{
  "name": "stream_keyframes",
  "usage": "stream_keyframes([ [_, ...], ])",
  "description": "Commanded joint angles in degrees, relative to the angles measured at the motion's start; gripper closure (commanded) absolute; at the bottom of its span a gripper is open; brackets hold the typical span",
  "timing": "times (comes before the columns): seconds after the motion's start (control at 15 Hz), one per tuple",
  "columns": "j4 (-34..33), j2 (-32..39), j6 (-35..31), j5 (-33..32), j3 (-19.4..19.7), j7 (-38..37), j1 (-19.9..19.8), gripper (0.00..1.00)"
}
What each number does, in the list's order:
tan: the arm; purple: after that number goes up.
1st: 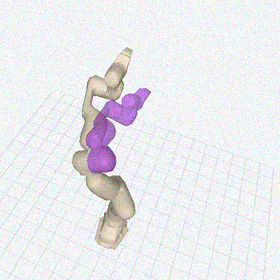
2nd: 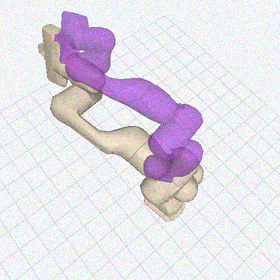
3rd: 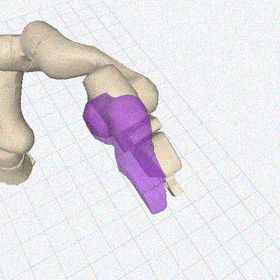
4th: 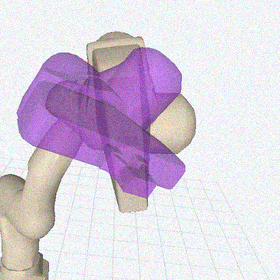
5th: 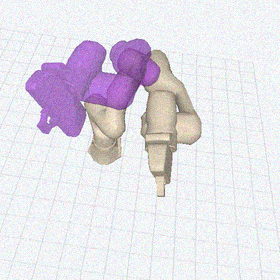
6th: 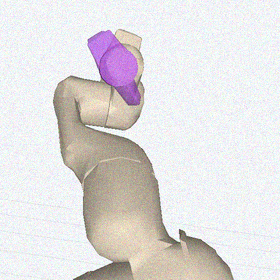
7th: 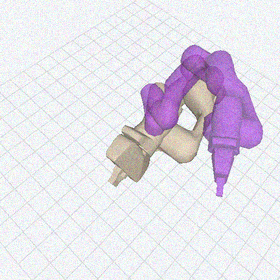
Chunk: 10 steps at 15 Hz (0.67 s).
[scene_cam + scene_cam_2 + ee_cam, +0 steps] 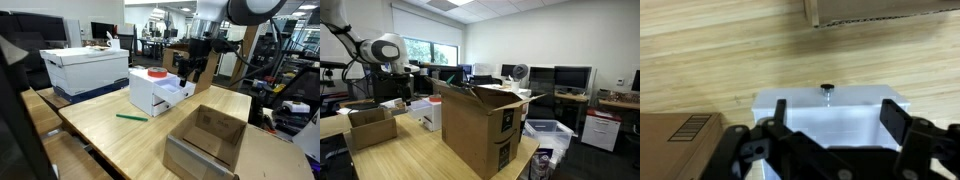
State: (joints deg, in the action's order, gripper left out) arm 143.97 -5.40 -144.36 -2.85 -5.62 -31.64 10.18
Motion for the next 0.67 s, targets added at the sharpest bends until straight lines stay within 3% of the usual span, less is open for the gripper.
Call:
stream_keyframes([
  [0.0,-1.9,-0.1,2.3,0.2,-1.2,1.7,-1.9,0.0],
  [0.6,-11.7,7.3,1.7,-2.3,-0.9,6.6,-2.1,0.0],
])
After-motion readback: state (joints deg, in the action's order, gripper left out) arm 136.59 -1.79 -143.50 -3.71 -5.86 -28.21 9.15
